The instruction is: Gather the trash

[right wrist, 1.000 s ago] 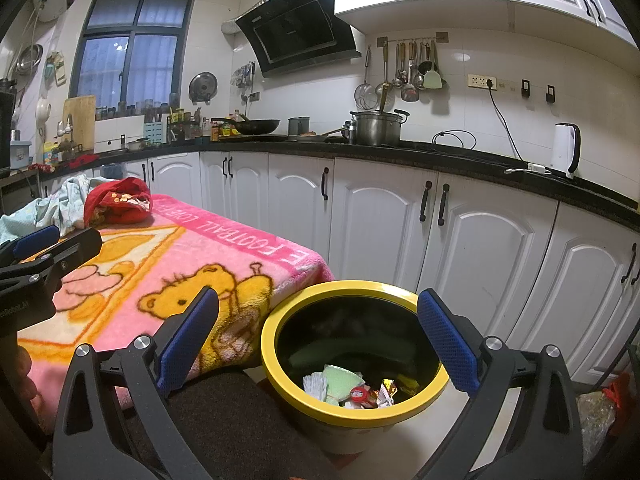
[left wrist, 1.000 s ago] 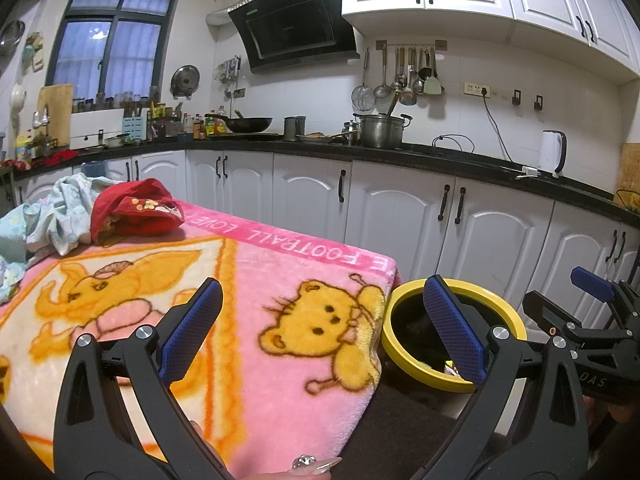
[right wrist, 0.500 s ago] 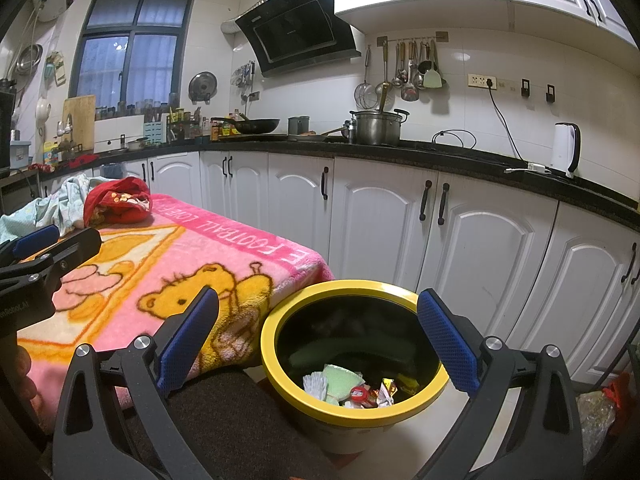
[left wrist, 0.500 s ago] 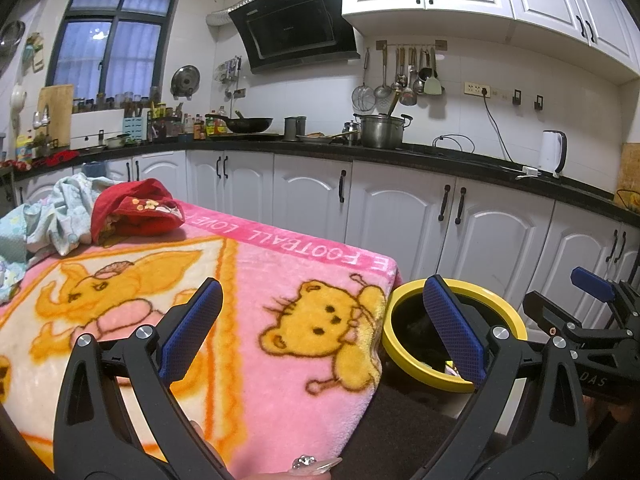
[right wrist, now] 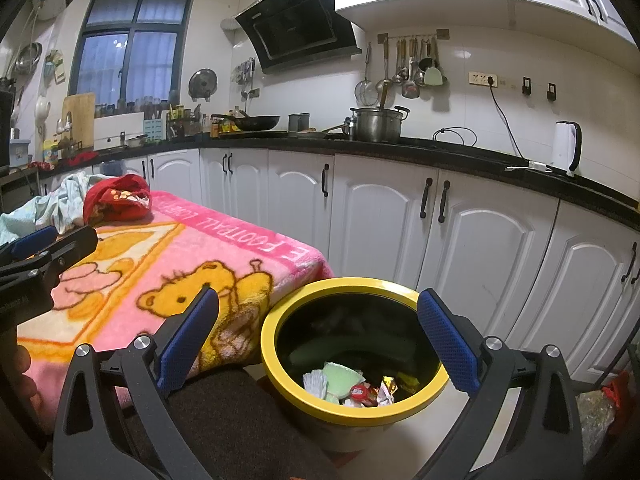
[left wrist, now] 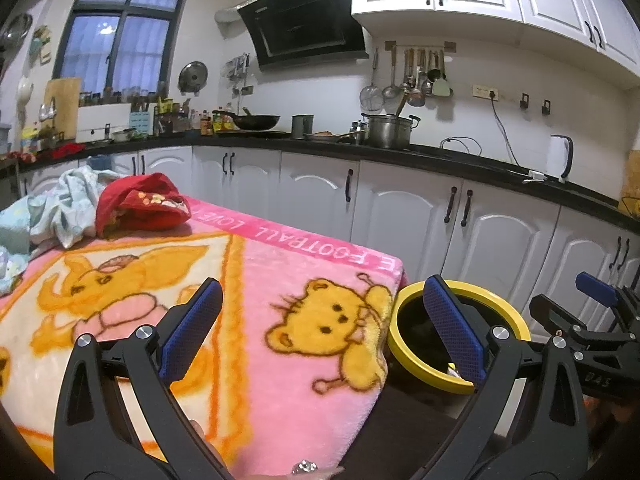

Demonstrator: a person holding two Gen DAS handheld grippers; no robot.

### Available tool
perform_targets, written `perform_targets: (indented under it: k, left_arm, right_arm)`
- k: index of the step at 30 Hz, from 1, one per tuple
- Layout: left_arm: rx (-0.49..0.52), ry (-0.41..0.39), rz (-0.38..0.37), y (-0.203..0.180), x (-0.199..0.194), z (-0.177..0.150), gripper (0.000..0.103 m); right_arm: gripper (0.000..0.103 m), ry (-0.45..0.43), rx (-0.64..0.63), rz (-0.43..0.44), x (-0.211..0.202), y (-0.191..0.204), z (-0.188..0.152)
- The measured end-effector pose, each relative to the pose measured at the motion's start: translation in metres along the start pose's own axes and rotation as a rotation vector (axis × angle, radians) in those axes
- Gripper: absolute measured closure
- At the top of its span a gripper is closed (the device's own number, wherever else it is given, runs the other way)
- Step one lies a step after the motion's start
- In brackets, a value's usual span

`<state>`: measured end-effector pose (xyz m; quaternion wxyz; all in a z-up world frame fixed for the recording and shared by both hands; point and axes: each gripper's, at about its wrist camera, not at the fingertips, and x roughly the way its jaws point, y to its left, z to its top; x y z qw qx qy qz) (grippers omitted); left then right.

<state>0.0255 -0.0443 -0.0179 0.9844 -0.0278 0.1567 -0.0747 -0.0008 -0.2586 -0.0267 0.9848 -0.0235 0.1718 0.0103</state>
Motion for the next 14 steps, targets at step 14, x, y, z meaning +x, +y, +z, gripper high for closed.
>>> perform_targets:
  k: [14]
  left_arm:
    - [-0.295, 0.18, 0.485, 0.193, -0.021, 0.029, 0.011]
  right_arm:
    - [0.006, 0.145, -0.201, 0.472, 0.044, 0.157, 0.052]
